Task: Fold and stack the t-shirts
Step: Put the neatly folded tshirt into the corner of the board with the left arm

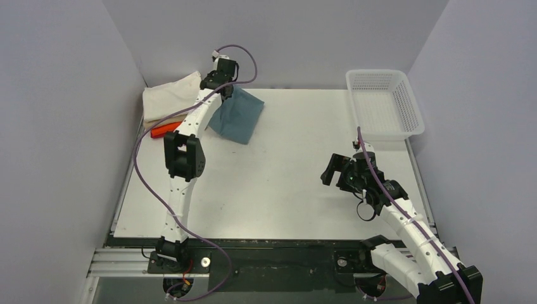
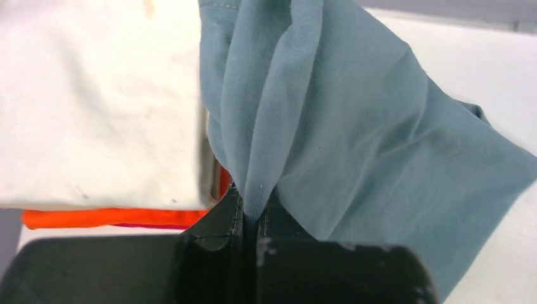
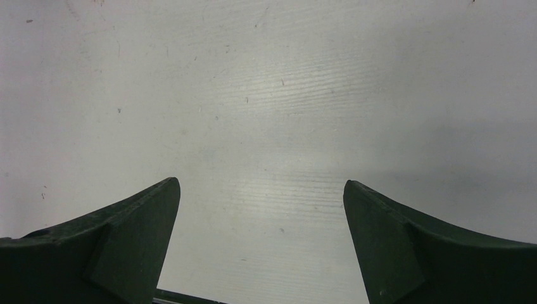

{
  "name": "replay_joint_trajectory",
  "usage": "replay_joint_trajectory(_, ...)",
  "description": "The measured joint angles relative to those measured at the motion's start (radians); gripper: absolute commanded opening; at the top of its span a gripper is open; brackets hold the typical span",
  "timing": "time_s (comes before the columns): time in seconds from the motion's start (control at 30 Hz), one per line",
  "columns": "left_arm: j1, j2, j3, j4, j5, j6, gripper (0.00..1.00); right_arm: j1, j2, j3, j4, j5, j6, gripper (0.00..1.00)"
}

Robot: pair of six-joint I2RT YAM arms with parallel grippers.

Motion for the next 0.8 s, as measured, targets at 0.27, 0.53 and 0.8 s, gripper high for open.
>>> replay_joint_trajectory(0.27,0.034,0.008,0.053,0.039,-0.1,0.064,0.0,-0.005,0.0,-0.018,0.015,0.007,0.0,0.96)
replay_joint_trajectory(0.53,0.051,0.008,0.093,0.061,-0.155,0.096,0.0,-0.006,0.006,-0.023,0.023,0.016,0.0,0.96)
replay_joint_trajectory(0.8,0.05,-0.001,0.116,0.124,-0.171,0.142,0.0,-0.005,0.007,-0.023,0.023,0.03,0.0,0.96)
